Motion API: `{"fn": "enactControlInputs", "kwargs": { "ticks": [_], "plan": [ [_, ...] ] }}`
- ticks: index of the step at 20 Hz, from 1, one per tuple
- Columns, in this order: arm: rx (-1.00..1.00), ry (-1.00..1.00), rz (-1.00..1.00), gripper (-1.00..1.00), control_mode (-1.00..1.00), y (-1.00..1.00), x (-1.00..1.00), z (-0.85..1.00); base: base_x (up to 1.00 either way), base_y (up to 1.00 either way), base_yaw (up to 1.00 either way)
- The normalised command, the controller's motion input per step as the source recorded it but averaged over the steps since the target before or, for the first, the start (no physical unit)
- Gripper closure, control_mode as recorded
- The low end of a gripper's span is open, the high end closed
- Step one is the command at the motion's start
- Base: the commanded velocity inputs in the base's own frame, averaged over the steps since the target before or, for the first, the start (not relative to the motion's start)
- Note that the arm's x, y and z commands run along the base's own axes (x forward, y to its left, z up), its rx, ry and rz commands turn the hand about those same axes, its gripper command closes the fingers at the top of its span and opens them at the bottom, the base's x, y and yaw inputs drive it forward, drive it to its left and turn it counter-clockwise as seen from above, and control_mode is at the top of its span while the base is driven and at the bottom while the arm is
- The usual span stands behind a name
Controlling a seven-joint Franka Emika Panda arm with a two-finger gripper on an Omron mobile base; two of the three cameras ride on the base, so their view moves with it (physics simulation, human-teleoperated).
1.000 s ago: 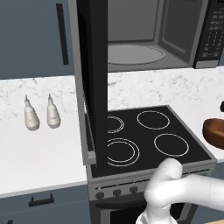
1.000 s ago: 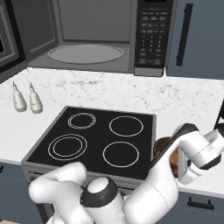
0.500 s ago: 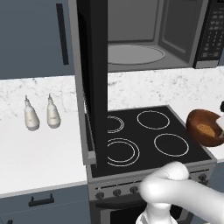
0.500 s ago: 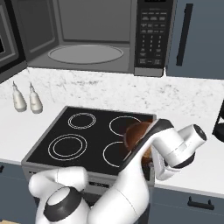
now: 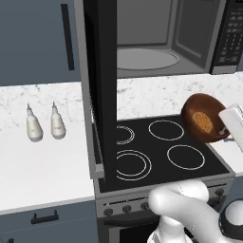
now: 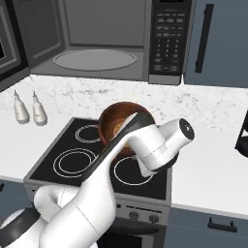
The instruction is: Open the microwave, place the bowl with waffle inside the microwave, then close the microwave door and turn it on.
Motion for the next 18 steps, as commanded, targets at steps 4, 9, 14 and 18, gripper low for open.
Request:
{"fn": "enactControlInputs", "kwargs": {
  "ticks": [4,9,14,18],
  "plan": [
    [0.0,-0.34,0.25,1.0,-1.0,1.0,0.0,1.0,0.0,0.0,0.0],
    [-0.01,-0.32,0.25,1.0,-1.0,0.97,-0.04,1.0,0.0,0.0,0.0],
    [-0.03,-0.35,0.11,1.0,-1.0,0.55,0.06,1.0,0.0,0.0,0.0],
    [-0.14,-0.26,-0.03,1.0,-1.0,0.11,0.61,1.0,0.0,0.0,0.0]
  ]
}}
